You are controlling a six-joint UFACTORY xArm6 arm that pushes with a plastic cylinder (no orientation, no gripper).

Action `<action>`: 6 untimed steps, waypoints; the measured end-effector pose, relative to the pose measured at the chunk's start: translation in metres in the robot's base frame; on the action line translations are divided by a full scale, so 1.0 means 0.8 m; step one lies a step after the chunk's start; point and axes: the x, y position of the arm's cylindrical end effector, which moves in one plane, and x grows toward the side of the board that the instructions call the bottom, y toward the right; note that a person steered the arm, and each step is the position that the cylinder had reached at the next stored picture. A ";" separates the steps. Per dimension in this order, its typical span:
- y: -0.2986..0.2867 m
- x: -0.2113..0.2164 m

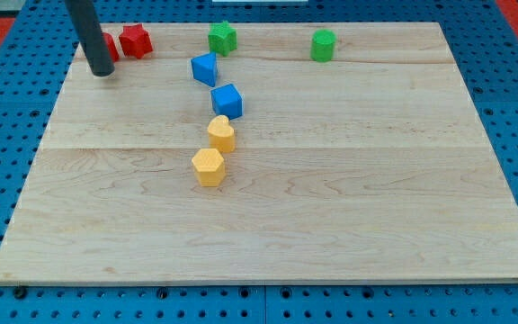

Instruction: Push the green star close to the green circle

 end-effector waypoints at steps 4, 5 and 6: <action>-0.085 -0.003; -0.078 -0.078; -0.013 -0.070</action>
